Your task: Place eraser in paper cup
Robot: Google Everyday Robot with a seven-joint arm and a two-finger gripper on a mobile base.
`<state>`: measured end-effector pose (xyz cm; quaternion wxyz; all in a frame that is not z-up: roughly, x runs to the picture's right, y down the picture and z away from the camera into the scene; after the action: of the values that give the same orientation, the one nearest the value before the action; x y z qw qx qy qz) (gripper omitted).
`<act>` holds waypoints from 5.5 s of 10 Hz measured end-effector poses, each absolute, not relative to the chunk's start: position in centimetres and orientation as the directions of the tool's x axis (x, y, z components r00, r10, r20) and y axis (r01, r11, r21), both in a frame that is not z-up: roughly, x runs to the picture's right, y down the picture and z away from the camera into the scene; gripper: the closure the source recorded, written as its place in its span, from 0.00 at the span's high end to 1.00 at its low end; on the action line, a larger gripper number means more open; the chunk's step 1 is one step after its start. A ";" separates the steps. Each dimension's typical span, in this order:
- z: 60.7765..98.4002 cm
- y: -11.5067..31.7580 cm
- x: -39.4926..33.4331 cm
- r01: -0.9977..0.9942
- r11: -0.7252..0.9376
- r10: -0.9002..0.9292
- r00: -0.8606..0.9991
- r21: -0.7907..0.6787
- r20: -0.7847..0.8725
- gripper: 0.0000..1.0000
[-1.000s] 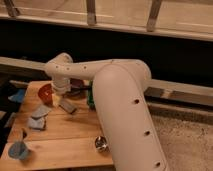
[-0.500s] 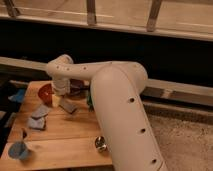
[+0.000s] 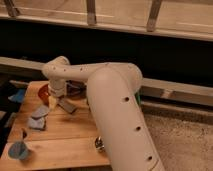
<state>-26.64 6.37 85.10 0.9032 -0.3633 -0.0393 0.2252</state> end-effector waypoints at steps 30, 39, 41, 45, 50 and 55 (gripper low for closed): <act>87.0 5.4 -24.0 -0.476 0.631 0.504 0.852 -0.613 -0.143 0.00; 78.1 3.4 -11.0 -0.616 0.591 0.627 0.757 -0.521 -0.184 0.00; 76.9 4.7 -7.5 -0.668 0.555 0.634 0.725 -0.496 -0.269 0.00; 75.1 8.1 -0.9 -0.775 0.459 0.664 0.624 -0.435 -0.411 0.00; 74.5 9.6 1.3 -0.816 0.407 0.687 0.570 -0.411 -0.450 0.00; 75.2 9.1 1.1 -0.815 0.412 0.690 0.571 -0.407 -0.445 0.00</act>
<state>1.15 9.10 75.17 0.8338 -0.3004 0.1044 0.4512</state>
